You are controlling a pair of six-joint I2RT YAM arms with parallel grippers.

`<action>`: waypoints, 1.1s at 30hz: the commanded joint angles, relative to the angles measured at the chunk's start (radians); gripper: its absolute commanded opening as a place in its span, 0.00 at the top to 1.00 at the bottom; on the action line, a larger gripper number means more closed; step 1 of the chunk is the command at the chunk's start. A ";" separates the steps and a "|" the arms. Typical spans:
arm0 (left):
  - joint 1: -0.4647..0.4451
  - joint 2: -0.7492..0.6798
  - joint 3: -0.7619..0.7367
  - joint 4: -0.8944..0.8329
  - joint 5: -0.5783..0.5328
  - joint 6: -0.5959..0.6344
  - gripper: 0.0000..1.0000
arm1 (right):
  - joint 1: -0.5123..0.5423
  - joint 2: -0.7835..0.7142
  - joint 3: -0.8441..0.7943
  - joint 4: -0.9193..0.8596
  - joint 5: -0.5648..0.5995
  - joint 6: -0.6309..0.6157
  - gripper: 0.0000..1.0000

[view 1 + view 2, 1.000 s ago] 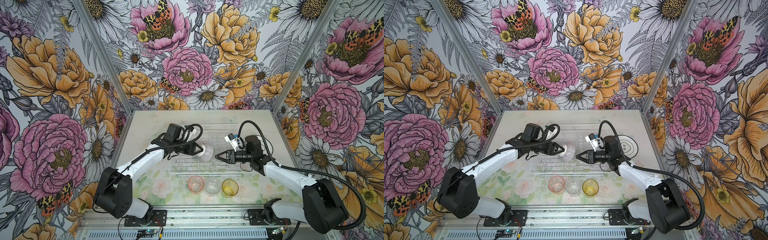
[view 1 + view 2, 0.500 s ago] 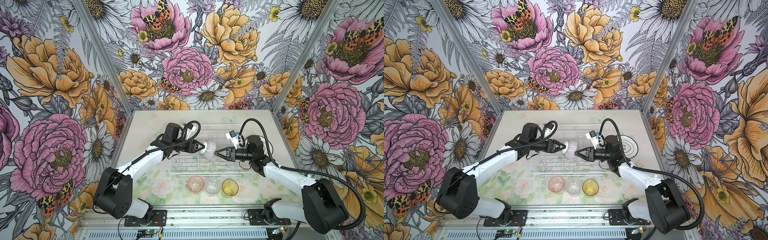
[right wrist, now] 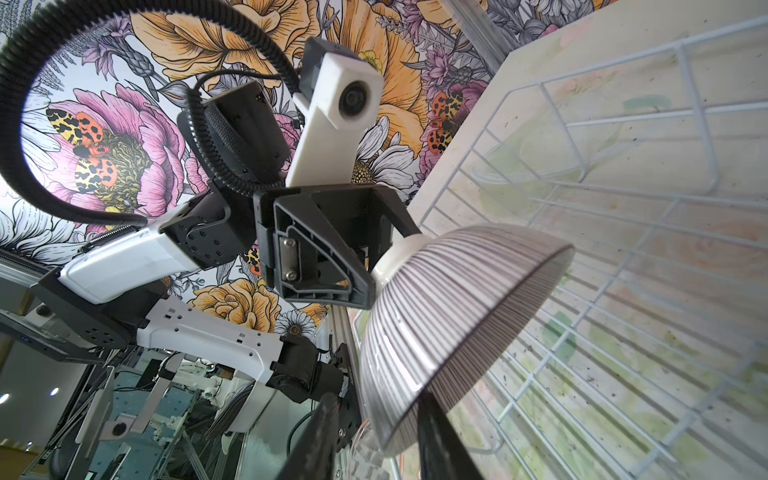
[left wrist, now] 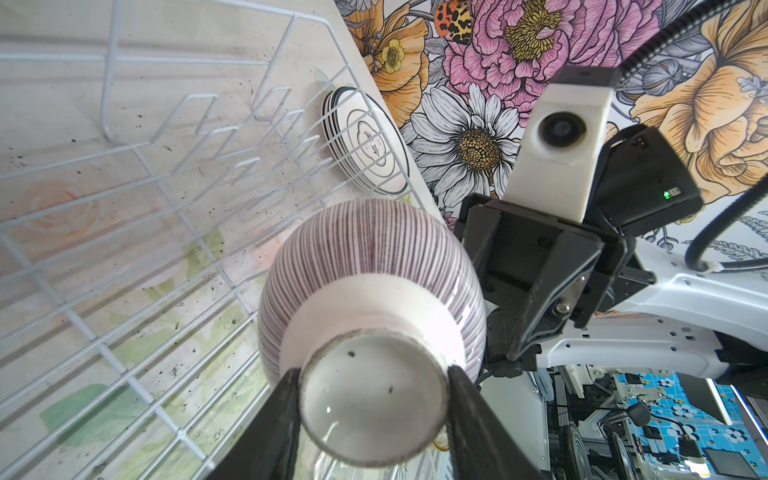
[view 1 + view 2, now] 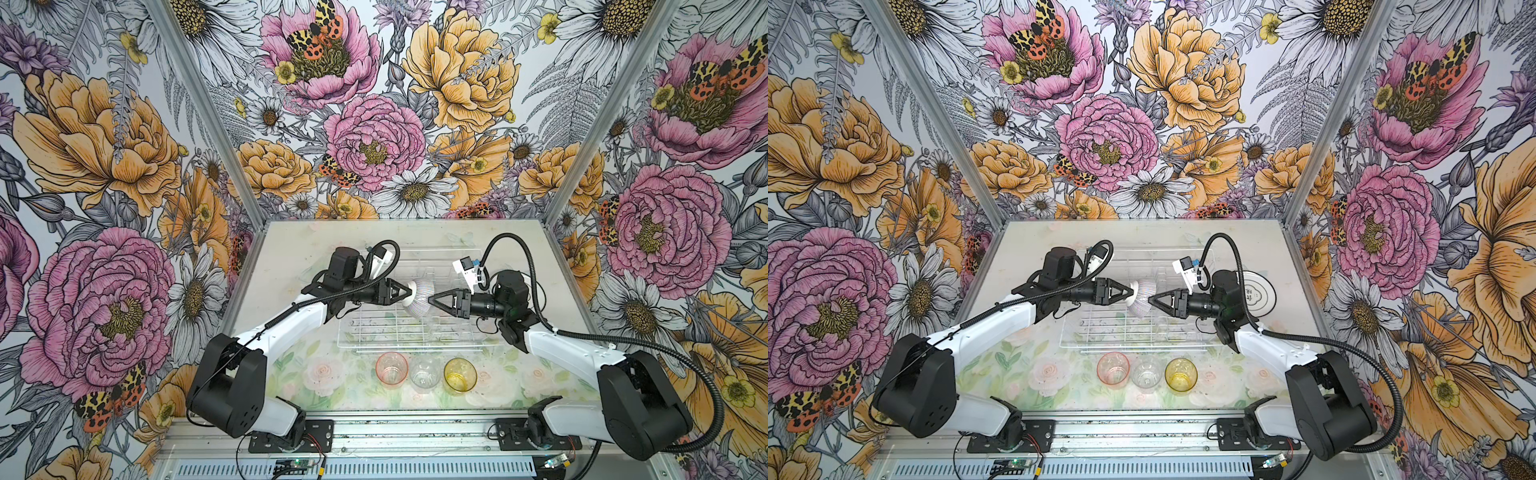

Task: Unload the mixed dishes from the dish rack
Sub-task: 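Close the right gripper on the bowl rim held by the left gripper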

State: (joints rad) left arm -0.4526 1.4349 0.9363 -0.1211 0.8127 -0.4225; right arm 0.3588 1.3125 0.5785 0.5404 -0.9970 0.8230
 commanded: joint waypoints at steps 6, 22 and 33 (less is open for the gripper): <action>0.002 -0.019 -0.008 0.142 0.066 -0.047 0.52 | 0.021 0.048 -0.006 0.188 -0.016 0.087 0.66; -0.014 -0.004 -0.004 0.163 0.067 -0.055 0.52 | 0.054 0.164 0.000 0.435 -0.028 0.232 0.81; -0.018 -0.001 -0.005 0.153 0.069 -0.049 0.52 | 0.057 0.183 0.008 0.474 -0.036 0.259 0.97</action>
State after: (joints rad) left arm -0.4561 1.4353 0.9268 -0.0216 0.8482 -0.4763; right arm 0.4095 1.4834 0.5766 0.9928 -1.0451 1.0744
